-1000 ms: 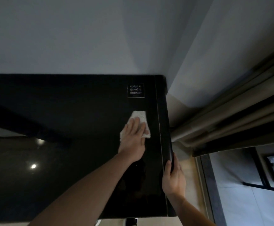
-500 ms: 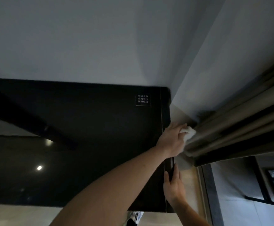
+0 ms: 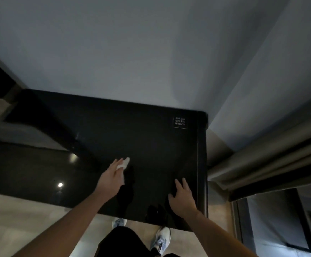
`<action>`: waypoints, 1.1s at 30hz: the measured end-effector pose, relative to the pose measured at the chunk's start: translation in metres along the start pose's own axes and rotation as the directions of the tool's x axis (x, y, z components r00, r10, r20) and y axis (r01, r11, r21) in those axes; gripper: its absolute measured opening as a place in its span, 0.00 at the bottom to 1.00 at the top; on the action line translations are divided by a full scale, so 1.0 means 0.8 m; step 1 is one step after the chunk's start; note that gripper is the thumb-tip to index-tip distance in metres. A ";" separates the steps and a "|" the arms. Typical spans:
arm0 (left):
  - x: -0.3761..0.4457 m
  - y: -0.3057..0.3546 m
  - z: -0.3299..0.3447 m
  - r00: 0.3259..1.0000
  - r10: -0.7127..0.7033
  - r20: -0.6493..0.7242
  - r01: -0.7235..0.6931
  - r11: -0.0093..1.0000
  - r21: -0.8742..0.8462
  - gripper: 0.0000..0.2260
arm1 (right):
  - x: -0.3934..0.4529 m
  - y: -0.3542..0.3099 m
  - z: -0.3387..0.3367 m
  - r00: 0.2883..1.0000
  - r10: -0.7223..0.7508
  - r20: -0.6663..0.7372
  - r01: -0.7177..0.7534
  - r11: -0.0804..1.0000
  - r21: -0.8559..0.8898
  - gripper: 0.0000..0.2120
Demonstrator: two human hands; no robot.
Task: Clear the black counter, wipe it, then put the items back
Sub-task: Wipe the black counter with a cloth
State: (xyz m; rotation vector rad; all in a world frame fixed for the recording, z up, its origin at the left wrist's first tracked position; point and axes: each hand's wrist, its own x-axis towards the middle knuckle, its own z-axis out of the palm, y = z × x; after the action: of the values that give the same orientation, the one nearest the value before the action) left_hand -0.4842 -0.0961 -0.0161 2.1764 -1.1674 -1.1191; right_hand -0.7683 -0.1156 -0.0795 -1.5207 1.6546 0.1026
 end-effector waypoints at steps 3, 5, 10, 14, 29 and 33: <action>-0.008 -0.050 -0.045 0.990 -0.004 -0.144 0.008 1.000 0.023 0.21 | -0.001 -0.054 0.008 0.994 -0.096 0.045 0.095 0.995 0.017 0.34; -0.004 -0.080 -0.069 0.975 0.057 -0.213 -0.030 0.991 0.130 0.22 | -0.003 -0.087 0.018 0.992 -0.120 0.044 0.119 0.993 0.025 0.34; 0.016 -0.129 -0.080 0.988 0.115 -0.104 -0.070 0.930 0.361 0.26 | -0.018 -0.139 0.053 0.987 -0.148 0.060 0.147 0.989 0.018 0.33; 0.023 -0.168 -0.082 0.961 -0.042 0.272 -0.073 0.914 0.398 0.35 | -0.030 -0.175 0.091 0.991 -0.116 0.066 0.117 0.993 -0.018 0.33; 0.132 -0.166 -0.146 0.987 -0.081 0.136 0.030 0.938 0.344 0.28 | -0.051 -0.259 0.156 0.995 0.098 0.019 -0.100 0.986 0.132 0.33; 0.126 -0.146 -0.154 0.978 -0.077 0.193 0.000 0.930 0.368 0.09 | -0.042 -0.257 0.139 0.996 0.089 0.001 -0.088 0.986 0.145 0.31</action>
State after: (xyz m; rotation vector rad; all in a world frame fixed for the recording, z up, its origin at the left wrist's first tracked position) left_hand -0.2951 -0.1154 -0.0687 2.4100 -1.5358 -1.2484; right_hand -0.5407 -0.0768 -0.0312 -1.3400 1.6970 0.0252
